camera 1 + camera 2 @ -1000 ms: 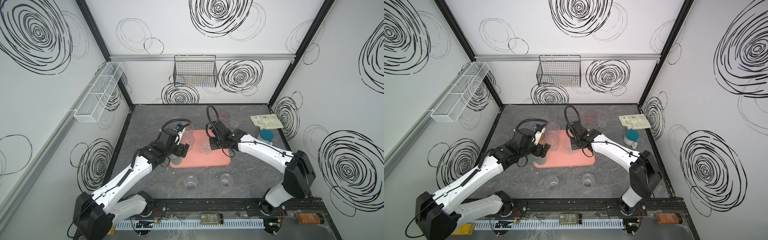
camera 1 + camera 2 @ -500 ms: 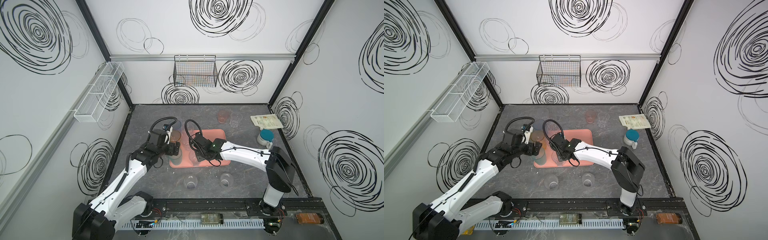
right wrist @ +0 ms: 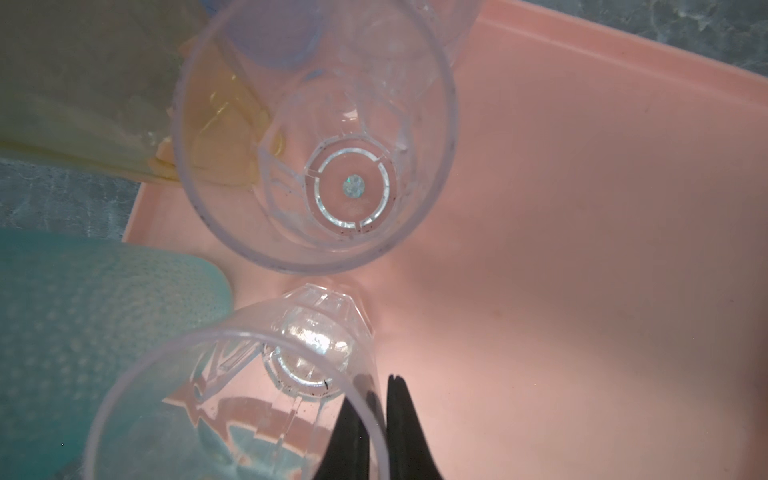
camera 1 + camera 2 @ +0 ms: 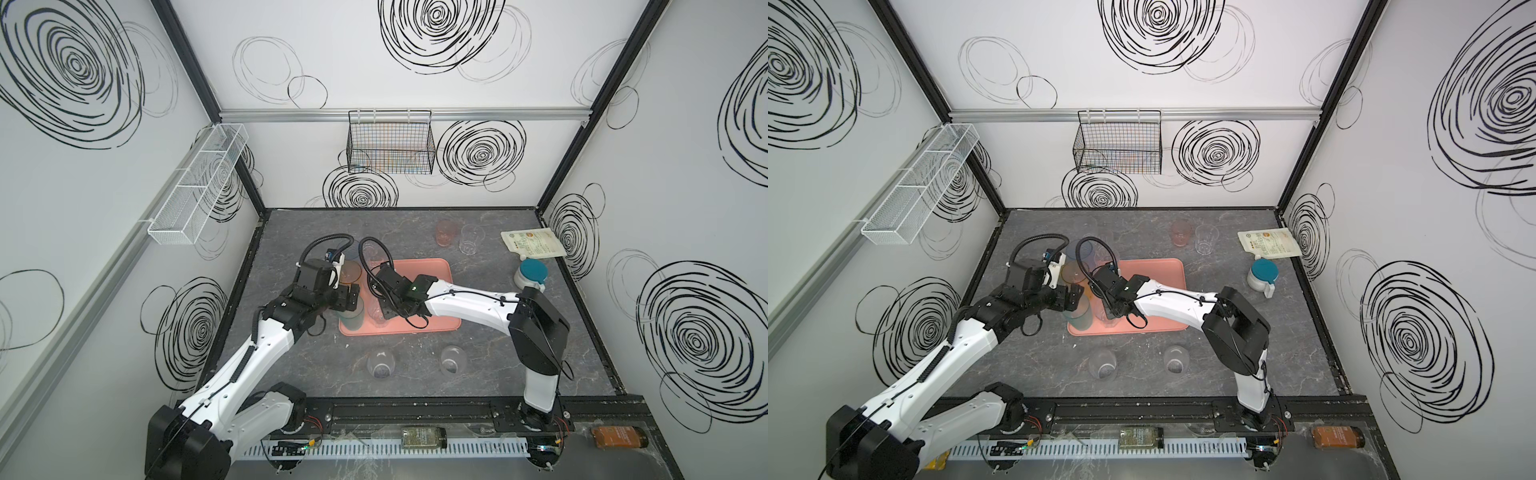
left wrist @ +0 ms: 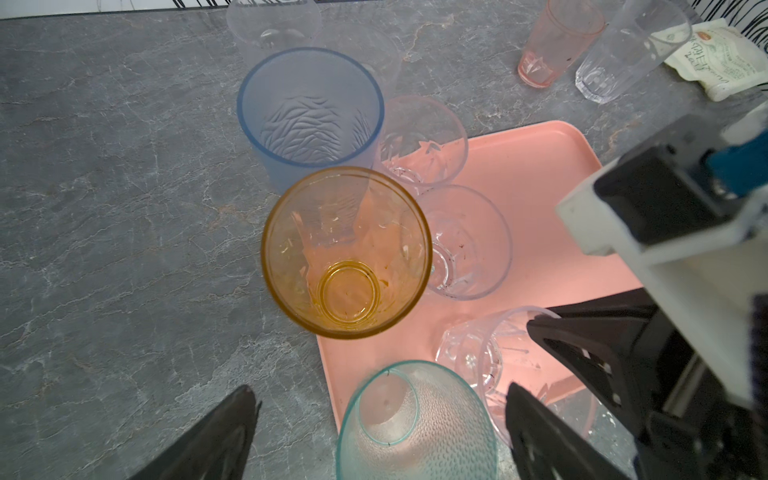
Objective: Place the glasses into the tray
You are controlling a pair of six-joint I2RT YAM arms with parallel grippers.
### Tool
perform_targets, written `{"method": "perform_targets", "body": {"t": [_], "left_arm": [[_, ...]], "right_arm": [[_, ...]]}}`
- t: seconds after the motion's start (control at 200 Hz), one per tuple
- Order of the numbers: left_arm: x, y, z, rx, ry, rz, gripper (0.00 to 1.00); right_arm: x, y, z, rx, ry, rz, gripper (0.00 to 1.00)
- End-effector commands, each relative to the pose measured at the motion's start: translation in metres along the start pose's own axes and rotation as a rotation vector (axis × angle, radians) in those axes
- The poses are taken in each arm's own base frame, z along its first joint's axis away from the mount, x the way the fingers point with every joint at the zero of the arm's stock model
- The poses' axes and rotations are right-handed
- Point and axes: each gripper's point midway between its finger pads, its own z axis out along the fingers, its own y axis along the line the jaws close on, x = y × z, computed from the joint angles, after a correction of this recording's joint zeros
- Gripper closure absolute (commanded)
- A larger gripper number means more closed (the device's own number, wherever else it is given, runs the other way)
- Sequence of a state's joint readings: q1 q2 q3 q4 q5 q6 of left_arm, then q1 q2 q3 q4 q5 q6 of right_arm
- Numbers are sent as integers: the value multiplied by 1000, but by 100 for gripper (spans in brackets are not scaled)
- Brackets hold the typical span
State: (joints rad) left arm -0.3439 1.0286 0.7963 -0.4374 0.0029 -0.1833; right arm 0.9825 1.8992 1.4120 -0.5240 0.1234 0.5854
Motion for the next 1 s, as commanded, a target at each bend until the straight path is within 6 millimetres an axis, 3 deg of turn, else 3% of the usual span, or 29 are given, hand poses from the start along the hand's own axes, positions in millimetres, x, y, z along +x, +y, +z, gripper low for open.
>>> {"method": "perform_targets", "body": {"t": [0.0, 0.15, 0.25, 0.555, 0.7, 0.996], "left_arm": [[-16, -1, -4, 8, -58, 0, 4], [-15, -1, -4, 9, -58, 1, 4], [-17, -1, -5, 9, -65, 4, 4], [-43, -5, -17, 16, -150, 26, 4], [-63, -24, -23, 66, -218, 76, 4], [-119, -54, -37, 188, -419, 48, 4]], "right_arm": [[-4, 9, 6, -11, -5, 17, 98], [-4, 11, 4, -20, 4, 21, 90], [-6, 11, -2, -24, -1, 22, 77], [-35, 2, -41, -126, -63, 49, 55], [-61, -33, -64, -98, -134, 78, 51], [-114, -129, -81, 4, -260, 237, 50]]}}
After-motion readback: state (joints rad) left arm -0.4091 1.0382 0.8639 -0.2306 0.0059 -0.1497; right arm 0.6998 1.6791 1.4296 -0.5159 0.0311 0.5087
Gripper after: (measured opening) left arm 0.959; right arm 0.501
